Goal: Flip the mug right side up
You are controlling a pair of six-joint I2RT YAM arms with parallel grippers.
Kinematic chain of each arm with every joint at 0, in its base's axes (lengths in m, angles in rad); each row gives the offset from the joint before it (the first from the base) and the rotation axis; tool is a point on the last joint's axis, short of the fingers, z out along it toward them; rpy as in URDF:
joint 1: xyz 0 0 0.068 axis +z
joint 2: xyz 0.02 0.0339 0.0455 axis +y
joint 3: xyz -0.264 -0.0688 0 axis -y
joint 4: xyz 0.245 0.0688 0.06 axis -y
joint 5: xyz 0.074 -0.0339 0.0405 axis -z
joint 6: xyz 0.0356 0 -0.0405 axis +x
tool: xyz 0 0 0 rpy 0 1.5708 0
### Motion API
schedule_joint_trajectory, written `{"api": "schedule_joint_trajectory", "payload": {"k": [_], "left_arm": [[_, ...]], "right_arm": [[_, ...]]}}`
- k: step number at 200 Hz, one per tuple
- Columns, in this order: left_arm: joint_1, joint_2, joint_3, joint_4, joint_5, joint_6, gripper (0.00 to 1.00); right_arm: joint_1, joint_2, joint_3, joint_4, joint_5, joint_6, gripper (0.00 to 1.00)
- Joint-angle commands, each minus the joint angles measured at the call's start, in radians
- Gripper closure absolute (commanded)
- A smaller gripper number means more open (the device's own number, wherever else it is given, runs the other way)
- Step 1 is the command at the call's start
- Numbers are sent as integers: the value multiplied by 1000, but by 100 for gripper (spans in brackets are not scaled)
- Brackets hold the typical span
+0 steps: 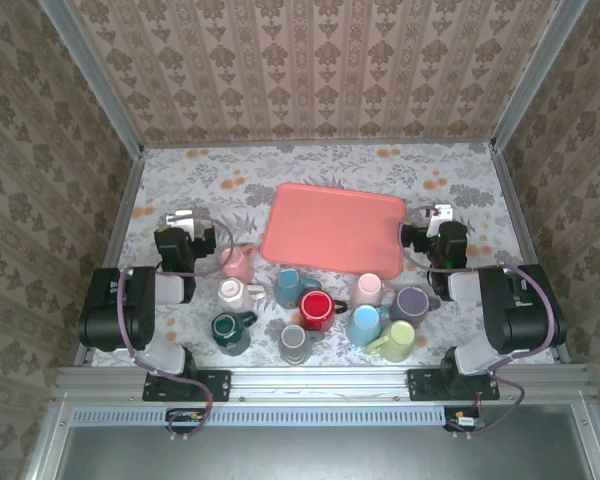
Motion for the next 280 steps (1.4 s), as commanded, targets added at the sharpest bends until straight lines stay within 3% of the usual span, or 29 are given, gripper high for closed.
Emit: {"api": "schedule_joint_trajectory", "payload": {"k": [1,280], "left_arm": [[1,-15,10,13,28,5,0],[3,-39,27,-39,8,-6,0]], "right_arm": [[6,2,23,-3,0,-3,0],[7,-14,16,3,18,6,0]]}}
